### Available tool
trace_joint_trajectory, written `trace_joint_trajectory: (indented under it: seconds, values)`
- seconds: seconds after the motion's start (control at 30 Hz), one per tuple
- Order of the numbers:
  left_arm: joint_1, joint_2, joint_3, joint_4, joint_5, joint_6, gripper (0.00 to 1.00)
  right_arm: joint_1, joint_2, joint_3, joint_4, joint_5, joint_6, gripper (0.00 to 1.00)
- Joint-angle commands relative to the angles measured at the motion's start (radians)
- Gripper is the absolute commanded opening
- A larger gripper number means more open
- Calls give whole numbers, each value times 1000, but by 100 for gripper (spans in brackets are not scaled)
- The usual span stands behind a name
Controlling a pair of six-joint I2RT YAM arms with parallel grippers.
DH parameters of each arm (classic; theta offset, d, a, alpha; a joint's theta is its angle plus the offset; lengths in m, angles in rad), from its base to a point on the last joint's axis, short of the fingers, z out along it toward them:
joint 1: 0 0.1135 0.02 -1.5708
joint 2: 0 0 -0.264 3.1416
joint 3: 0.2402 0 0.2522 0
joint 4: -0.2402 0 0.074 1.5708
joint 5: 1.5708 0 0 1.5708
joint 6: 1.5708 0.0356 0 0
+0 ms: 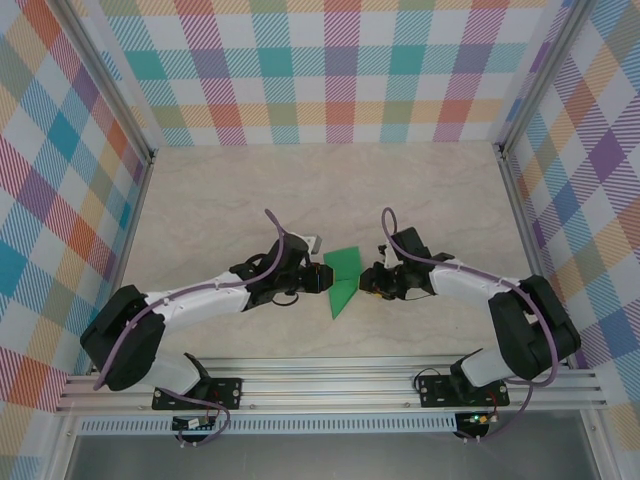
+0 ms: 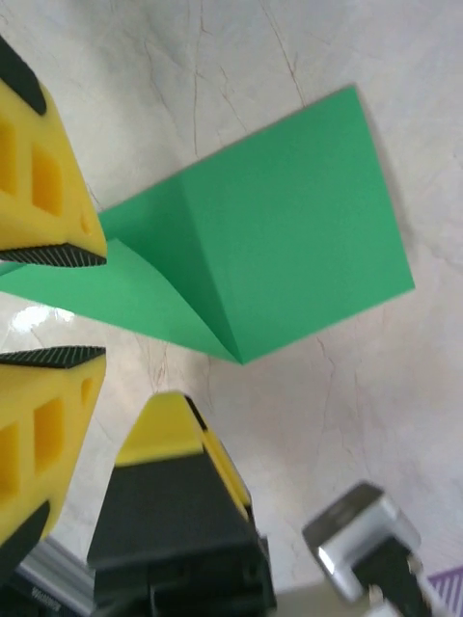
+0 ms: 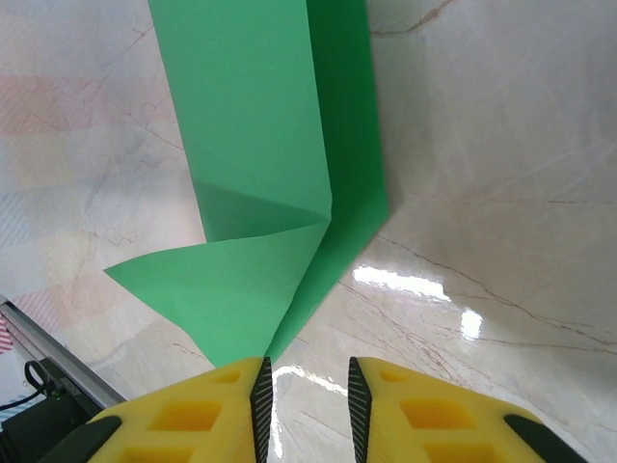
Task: Fold a paper plane with a square sheet of paper (pick it up from the middle)
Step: Third fold the triangle at the center of the table, then fourth fold the wing at the center of the table.
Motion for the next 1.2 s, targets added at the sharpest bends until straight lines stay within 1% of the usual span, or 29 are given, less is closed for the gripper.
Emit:
trace_joint_trajectory:
  seconds: [0.0,0.07,0.2,0.3,0.5,0.9,1.17]
  values:
    - [-25,16,34,-17,64,1,25,-10,37,25,18,-53,-21,31]
    - [-41,63,68,-39,62,15,21,-14,55,29,31,-71,-22,32]
    - [-46,168,119,-80,8,25,14,-19,83,43,55,-109,-23,35]
    - [-45,216,132,-76,-24,33,13,-21,99,52,59,-120,-27,35]
    - [-46,295,149,-73,-44,35,9,-24,121,60,74,-132,-27,38]
    - [-39,322,104,-18,-31,17,7,-26,184,87,118,-184,-29,39]
    - [-38,331,88,-1,-29,10,7,-26,200,99,129,-186,-35,39]
